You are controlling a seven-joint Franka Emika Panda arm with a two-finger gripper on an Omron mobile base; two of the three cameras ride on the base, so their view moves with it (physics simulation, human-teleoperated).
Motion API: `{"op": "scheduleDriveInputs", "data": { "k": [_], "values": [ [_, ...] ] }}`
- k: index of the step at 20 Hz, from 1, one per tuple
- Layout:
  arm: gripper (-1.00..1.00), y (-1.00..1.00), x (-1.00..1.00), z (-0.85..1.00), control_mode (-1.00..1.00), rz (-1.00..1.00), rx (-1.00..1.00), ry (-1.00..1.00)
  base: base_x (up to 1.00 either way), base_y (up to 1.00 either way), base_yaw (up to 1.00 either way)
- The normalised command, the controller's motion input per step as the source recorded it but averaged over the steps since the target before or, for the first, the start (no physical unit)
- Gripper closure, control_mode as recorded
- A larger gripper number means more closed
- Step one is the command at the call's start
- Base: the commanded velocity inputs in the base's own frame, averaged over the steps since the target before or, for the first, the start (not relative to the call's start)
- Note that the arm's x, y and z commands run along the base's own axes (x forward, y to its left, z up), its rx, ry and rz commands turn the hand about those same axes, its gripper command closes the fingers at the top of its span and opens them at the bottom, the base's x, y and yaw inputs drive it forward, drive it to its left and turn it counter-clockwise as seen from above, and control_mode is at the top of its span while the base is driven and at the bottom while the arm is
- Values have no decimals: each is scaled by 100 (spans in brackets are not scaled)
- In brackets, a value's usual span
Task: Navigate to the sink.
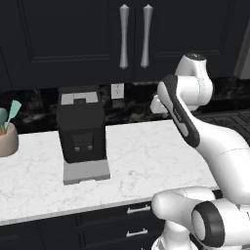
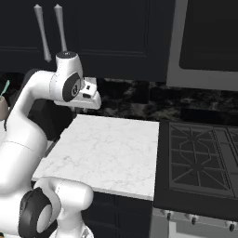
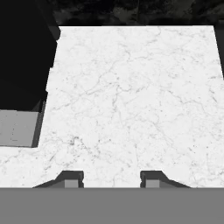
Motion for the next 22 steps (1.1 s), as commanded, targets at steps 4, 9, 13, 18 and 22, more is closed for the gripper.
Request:
{"op": "scheduleDriveInputs", "data": {
  "k": [4,9,13,18,22],
  "values": [
    [-100,0,0,0,100,0,0,0,0,0,0],
    [-100,0,0,0,100,0,0,0,0,0,0],
    [-100,0,0,0,100,0,0,0,-75,0,-3],
    [-100,0,0,0,100,0,0,0,-100,1,-5],
    [-100,0,0,0,100,0,0,0,-62,0,-51]
  ]
}}
